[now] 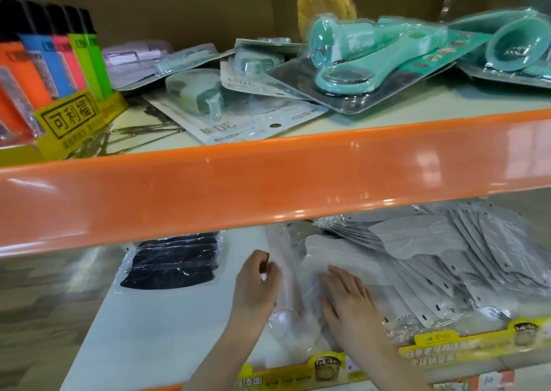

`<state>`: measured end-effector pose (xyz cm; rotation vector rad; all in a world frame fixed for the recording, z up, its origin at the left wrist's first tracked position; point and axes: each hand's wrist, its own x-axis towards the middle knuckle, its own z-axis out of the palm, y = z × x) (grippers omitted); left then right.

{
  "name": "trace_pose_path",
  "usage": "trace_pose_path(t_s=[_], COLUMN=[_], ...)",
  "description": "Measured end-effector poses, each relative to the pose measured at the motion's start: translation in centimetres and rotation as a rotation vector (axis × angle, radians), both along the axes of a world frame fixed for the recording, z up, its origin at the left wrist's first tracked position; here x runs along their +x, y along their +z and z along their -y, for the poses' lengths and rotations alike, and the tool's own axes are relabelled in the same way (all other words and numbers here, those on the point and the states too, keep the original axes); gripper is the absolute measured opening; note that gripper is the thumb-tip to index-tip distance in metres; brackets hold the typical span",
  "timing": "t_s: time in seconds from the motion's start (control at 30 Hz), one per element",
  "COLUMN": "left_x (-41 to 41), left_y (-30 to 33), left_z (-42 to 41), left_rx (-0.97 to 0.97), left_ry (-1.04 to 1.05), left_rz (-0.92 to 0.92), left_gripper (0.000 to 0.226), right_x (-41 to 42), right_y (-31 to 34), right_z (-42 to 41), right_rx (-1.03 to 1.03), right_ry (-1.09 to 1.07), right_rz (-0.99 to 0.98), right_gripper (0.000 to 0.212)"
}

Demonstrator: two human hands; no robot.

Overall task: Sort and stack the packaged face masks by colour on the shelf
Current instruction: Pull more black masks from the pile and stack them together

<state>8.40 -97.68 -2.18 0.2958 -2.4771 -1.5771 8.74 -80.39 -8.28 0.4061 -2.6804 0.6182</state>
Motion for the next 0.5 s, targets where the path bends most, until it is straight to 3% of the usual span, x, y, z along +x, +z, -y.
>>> trace_pose_path(t_s=[0.13,0.27,0.37,0.5], left_x=[1.1,1.7,2.1,2.9], left_y=[1.2,0.7,0.0,-1.5], left_z=[1.9,3.8,5.1,7.0], left_rx=[-0.410,-0.840,-0.922,-1.014], left_ry=[0.044,-0.063,-0.064,-0.069], left_rz=[-0.240,-0.595,-0.655,-0.654], left_gripper=[0.009,0.032,0.035,0.025], right_x=[0.0,0.1,0.3,-0.1], right_y=[1.8,4.2,5.6,5.0], right_z=[1.9,4.3,5.4,5.6], right_rx=[-0.175,-0.221,-0.163,-0.069], right_ry=[0.067,0.132,0.108,0.186], right_rz=[-0.045,-0.251,-0.421,-0.495], right_gripper=[0.047,0.068,0.066,0.037])
